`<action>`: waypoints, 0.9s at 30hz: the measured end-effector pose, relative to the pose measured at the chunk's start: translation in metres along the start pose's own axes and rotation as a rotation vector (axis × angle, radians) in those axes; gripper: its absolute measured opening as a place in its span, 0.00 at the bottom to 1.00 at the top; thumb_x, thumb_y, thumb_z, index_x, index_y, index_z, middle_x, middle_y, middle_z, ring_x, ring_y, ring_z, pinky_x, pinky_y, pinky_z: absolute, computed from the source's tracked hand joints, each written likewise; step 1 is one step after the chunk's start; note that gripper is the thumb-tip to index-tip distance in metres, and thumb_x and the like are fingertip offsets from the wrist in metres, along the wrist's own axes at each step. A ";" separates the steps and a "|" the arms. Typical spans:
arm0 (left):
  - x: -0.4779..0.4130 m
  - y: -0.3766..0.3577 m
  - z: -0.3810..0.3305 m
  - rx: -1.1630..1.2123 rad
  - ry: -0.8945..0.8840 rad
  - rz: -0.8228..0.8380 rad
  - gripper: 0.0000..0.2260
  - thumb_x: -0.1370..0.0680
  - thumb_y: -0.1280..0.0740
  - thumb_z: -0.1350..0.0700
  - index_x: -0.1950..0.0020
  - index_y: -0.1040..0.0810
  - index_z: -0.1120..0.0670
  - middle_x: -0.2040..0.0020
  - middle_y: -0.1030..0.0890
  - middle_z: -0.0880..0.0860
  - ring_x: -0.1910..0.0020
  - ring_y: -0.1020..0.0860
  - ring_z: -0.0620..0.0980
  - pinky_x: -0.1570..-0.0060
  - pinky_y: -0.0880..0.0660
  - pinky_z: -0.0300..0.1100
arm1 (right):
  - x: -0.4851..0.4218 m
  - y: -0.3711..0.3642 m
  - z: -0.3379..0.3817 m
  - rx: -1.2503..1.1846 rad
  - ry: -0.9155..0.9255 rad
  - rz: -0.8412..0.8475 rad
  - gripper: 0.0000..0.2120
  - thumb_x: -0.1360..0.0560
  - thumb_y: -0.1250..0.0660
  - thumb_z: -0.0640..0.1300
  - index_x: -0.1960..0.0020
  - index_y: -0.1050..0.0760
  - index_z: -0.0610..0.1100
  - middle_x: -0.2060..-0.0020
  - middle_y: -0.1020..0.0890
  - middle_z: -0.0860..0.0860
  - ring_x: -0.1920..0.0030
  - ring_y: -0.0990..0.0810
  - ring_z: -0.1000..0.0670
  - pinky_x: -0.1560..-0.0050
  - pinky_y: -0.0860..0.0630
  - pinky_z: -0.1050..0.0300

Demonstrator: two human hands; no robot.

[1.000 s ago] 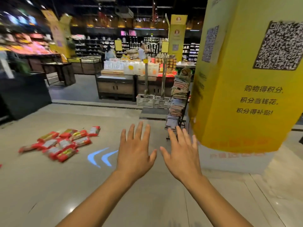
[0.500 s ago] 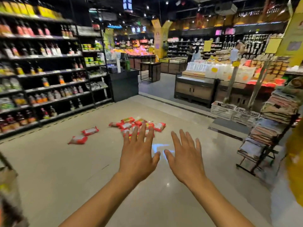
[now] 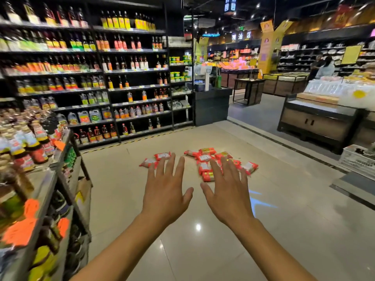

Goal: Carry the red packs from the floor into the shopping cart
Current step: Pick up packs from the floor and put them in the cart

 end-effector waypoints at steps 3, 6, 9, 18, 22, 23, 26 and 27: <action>-0.031 -0.019 0.013 0.001 0.038 0.014 0.38 0.17 0.48 0.33 0.15 0.60 0.48 0.14 0.59 0.54 0.16 0.57 0.58 0.19 0.57 0.59 | -0.039 -0.016 0.006 0.002 0.021 0.014 0.34 0.16 0.49 0.64 0.16 0.56 0.55 0.16 0.57 0.49 0.16 0.61 0.46 0.18 0.62 0.41; -0.072 -0.040 0.029 0.031 0.052 -0.006 0.38 0.18 0.47 0.33 0.15 0.57 0.49 0.14 0.55 0.54 0.16 0.53 0.59 0.19 0.55 0.59 | -0.085 -0.035 0.006 0.033 0.049 0.016 0.34 0.16 0.50 0.64 0.16 0.56 0.55 0.16 0.57 0.49 0.16 0.60 0.46 0.18 0.63 0.41; -0.120 -0.057 0.045 0.048 0.073 -0.012 0.38 0.17 0.47 0.33 0.15 0.57 0.49 0.14 0.55 0.55 0.16 0.54 0.59 0.19 0.55 0.59 | -0.135 -0.054 0.004 0.052 0.066 0.014 0.34 0.16 0.49 0.64 0.16 0.56 0.54 0.16 0.56 0.49 0.16 0.60 0.46 0.19 0.63 0.42; -0.237 -0.092 0.092 0.059 0.064 -0.014 0.37 0.17 0.47 0.34 0.15 0.58 0.49 0.14 0.56 0.55 0.16 0.55 0.58 0.19 0.56 0.59 | -0.261 -0.097 0.019 0.046 0.090 -0.022 0.34 0.17 0.44 0.63 0.16 0.50 0.54 0.16 0.48 0.47 0.16 0.52 0.43 0.19 0.58 0.40; -0.276 -0.106 0.111 0.047 0.071 0.000 0.37 0.17 0.48 0.34 0.15 0.60 0.49 0.14 0.59 0.54 0.16 0.56 0.58 0.19 0.58 0.58 | -0.307 -0.113 0.020 0.045 0.089 -0.013 0.32 0.17 0.46 0.63 0.16 0.50 0.55 0.16 0.49 0.47 0.16 0.52 0.44 0.19 0.58 0.40; -0.286 -0.110 0.116 0.051 0.074 -0.002 0.37 0.17 0.48 0.34 0.15 0.60 0.49 0.14 0.58 0.54 0.16 0.56 0.58 0.19 0.58 0.58 | -0.318 -0.117 0.022 0.038 0.093 -0.012 0.32 0.17 0.46 0.62 0.16 0.50 0.55 0.16 0.48 0.47 0.16 0.52 0.44 0.19 0.57 0.40; -0.314 -0.125 0.129 0.053 0.086 -0.002 0.37 0.16 0.47 0.35 0.15 0.59 0.50 0.14 0.57 0.55 0.16 0.55 0.59 0.19 0.58 0.58 | -0.352 -0.133 0.026 0.018 0.107 0.026 0.32 0.16 0.46 0.62 0.16 0.50 0.54 0.16 0.50 0.48 0.16 0.54 0.45 0.19 0.59 0.41; -0.324 -0.131 0.133 0.050 0.091 0.001 0.37 0.17 0.47 0.35 0.15 0.59 0.50 0.14 0.57 0.55 0.16 0.55 0.59 0.19 0.57 0.58 | -0.364 -0.138 0.027 0.015 0.110 0.040 0.32 0.16 0.47 0.62 0.16 0.51 0.54 0.16 0.51 0.48 0.16 0.55 0.45 0.19 0.59 0.41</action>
Point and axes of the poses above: each hand's wrist, its own x-axis away from the middle knuckle, its own y-axis out of the back of the hand, z = x × y, the point moved 8 cm from there along -x, towards the middle knuckle
